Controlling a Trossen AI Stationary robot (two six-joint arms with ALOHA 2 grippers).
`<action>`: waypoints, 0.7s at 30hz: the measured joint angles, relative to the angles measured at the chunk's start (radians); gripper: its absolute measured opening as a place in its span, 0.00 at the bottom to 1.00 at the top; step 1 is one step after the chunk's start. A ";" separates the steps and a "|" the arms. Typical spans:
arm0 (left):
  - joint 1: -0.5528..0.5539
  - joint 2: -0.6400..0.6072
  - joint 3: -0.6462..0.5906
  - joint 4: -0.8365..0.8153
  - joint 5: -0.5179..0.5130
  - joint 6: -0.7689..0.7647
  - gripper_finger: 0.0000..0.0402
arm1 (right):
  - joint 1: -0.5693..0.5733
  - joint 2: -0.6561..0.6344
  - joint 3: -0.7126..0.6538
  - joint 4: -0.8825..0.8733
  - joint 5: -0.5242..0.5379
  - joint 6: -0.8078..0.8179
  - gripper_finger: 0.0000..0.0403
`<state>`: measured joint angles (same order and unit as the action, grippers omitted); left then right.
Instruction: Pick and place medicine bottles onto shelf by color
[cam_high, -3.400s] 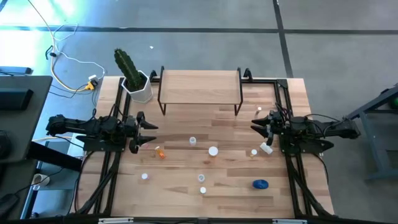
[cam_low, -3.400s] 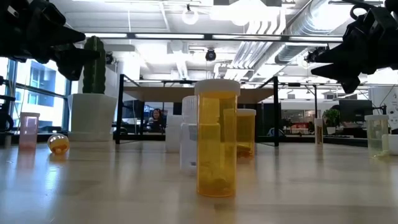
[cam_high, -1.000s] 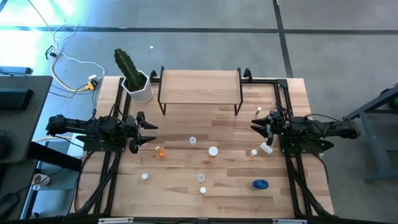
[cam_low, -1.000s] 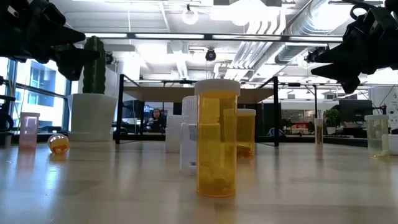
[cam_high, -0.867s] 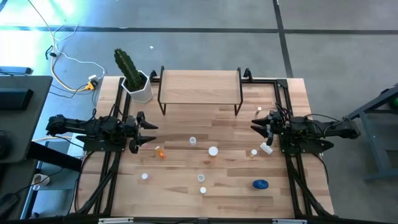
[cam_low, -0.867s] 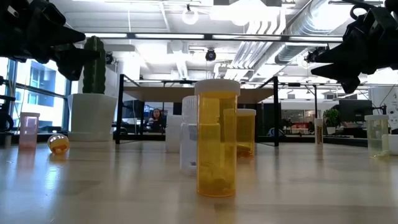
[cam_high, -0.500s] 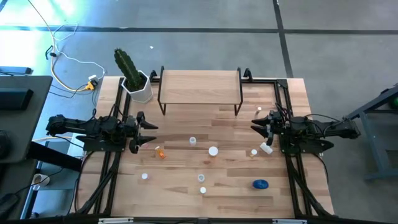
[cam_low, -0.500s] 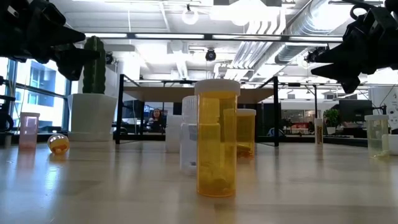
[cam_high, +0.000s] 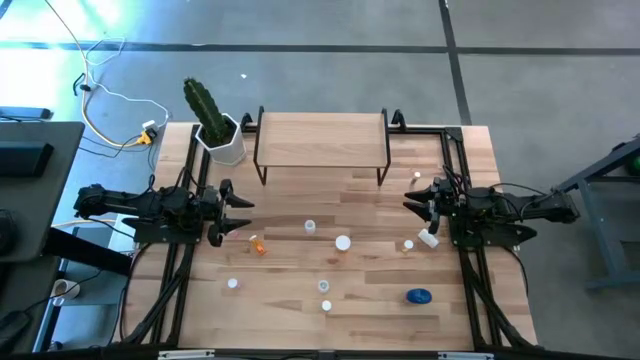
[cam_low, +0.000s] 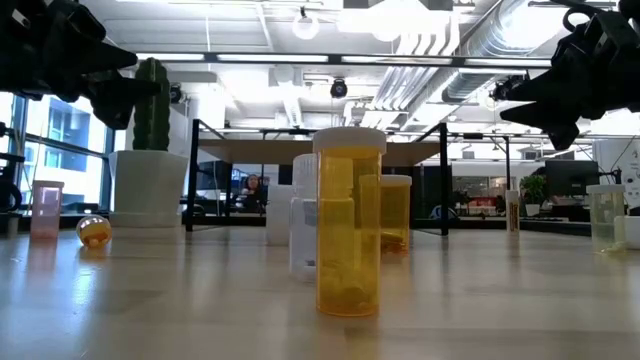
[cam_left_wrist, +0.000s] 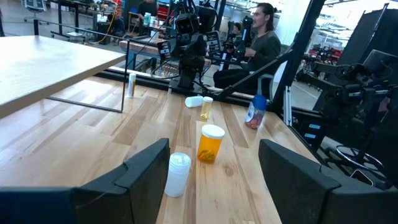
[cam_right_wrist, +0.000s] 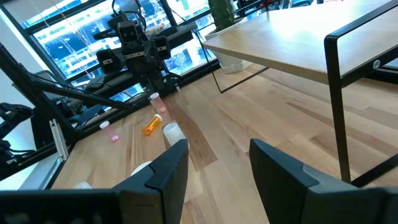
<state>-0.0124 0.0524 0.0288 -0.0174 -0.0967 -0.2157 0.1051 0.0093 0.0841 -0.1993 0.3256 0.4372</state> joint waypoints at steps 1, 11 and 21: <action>0.000 0.000 0.000 0.000 0.000 0.000 0.59 | 0.000 0.000 0.000 0.000 0.000 0.000 0.40; 0.000 0.000 0.000 0.000 0.000 0.000 0.59 | 0.000 0.000 0.000 0.003 0.000 0.010 0.40; 0.000 0.000 0.000 0.000 0.000 0.000 0.59 | 0.000 0.000 -0.001 0.092 0.013 0.188 0.40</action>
<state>-0.0124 0.0521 0.0288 -0.0174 -0.0967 -0.2158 0.1051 0.0090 0.0834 -0.1068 0.3382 0.6256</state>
